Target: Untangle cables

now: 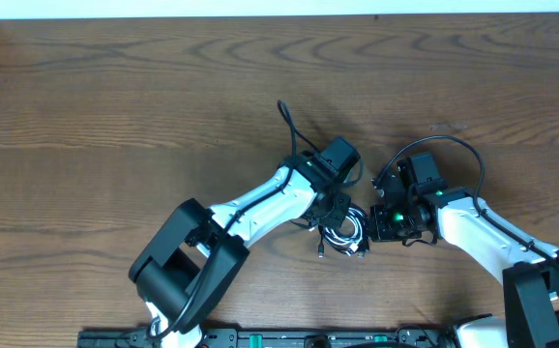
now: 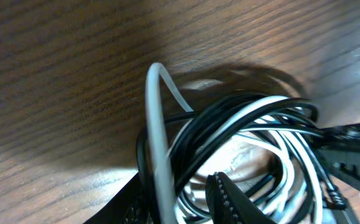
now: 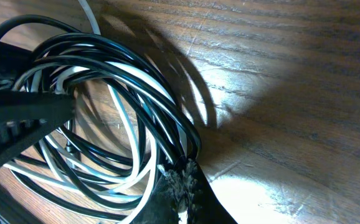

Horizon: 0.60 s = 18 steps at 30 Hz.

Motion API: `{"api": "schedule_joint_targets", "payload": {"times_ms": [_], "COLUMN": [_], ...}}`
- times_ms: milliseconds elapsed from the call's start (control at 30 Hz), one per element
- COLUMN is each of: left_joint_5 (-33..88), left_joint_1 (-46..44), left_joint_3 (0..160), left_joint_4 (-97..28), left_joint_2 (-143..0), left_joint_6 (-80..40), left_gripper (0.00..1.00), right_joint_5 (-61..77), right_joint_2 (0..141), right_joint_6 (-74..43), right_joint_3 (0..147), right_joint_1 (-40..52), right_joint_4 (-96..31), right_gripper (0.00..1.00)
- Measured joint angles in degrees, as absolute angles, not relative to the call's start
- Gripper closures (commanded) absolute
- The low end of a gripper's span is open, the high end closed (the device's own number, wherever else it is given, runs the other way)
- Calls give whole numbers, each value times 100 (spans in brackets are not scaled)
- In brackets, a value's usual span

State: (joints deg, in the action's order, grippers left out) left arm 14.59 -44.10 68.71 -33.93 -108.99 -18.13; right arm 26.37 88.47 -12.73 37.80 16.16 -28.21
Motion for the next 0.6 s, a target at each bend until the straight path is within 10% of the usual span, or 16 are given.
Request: {"api": "schedule_joint_targets", "payload": {"times_ms": [200,600], "left_joint_5": [1402,1496], "left_joint_1": [-4410,-4121], "left_joint_3": [6871,6871], "left_joint_4": [-3343,-3662], "left_joint_2": [-11039,-10916], "left_joint_6": [-1824,-1802], "left_gripper": [92,92], "right_joint_5": [2641,2408], "right_joint_2": [8847,8847], "right_joint_6": [-1273,-1308], "right_joint_3": [3780,3776], "right_joint_1": [1616,1634], "right_joint_4": [-2818,-3096], "right_gripper": [99,99]}}
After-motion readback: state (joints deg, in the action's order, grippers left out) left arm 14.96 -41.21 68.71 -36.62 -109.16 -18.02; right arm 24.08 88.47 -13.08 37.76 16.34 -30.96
